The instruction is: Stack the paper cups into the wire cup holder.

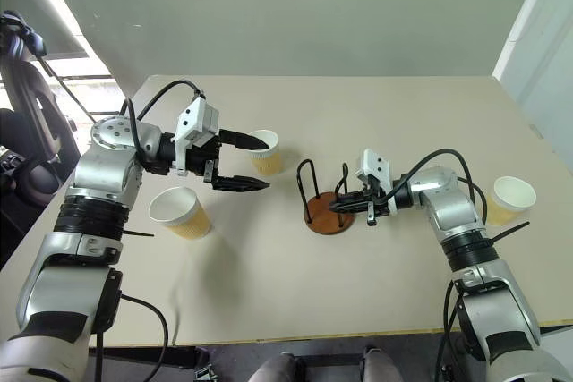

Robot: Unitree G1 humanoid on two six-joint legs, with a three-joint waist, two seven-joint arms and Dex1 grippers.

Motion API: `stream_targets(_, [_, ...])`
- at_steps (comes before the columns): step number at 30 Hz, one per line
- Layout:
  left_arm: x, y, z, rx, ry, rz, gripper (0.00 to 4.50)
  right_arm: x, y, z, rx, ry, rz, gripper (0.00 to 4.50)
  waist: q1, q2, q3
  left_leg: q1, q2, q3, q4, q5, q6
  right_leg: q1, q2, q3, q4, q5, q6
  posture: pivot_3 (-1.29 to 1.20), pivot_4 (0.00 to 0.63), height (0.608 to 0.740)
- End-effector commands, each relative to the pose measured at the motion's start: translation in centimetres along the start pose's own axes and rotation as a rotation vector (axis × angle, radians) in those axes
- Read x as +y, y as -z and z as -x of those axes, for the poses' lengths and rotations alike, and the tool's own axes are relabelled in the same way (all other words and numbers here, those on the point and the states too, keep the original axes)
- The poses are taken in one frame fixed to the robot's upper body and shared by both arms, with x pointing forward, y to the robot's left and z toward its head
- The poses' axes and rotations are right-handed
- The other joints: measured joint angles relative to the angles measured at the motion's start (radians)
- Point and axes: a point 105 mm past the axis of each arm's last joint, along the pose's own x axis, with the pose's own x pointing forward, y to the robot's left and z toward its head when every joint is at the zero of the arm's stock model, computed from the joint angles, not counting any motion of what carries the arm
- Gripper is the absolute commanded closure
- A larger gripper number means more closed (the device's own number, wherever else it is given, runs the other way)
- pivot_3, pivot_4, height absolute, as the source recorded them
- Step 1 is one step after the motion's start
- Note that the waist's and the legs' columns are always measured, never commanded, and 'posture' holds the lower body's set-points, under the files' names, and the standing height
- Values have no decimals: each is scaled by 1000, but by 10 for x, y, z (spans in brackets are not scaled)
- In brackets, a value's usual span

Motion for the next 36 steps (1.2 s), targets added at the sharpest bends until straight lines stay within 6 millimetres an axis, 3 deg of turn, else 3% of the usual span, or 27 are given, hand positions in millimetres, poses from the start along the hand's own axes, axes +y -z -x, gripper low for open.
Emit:
stream_targets(1, [4,-10,3,-4,-6,-42,0,-2,-6,2,7,-9,45,4463,0,0,0,0,0,0,0,0,0,0,0,0,0,0,0,0,150,740])
stream_targets(9, [4,-11,3,-4,-8,-45,0,-9,0,2,50,8,35,4463,0,0,0,0,0,0,0,0,0,0,0,0,0,0,0,0,150,740])
stream_targets(16, [3,-11,2,-7,-9,-47,0,-12,-5,4,45,9,29,2439,-1,0,0,0,0,0,0,0,0,0,0,0,0,0,-1,0,150,740])
stream_targets(20, [4,-11,2,-9,-9,-45,0,-15,-7,11,53,27,30,2439,-1,0,0,0,0,0,0,0,0,0,0,0,0,0,-1,0,150,740])
stream_targets(25, [8,-10,3,-2,-35,-45,0,-21,-9,41,146,61,95,2439,1,0,0,0,0,0,0,0,0,0,0,0,0,0,-1,0,150,740])
stream_targets(31, [22,-9,5,35,-105,-94,0,-32,-27,59,140,155,154,2439,-2,0,0,0,0,0,0,0,0,0,0,0,1,0,-1,0,150,740])
stream_targets(36, [31,-7,7,79,-132,-140,0,-30,-39,66,120,173,191,2439,-3,0,0,0,0,0,0,1,0,0,0,0,0,0,-1,0,150,740])
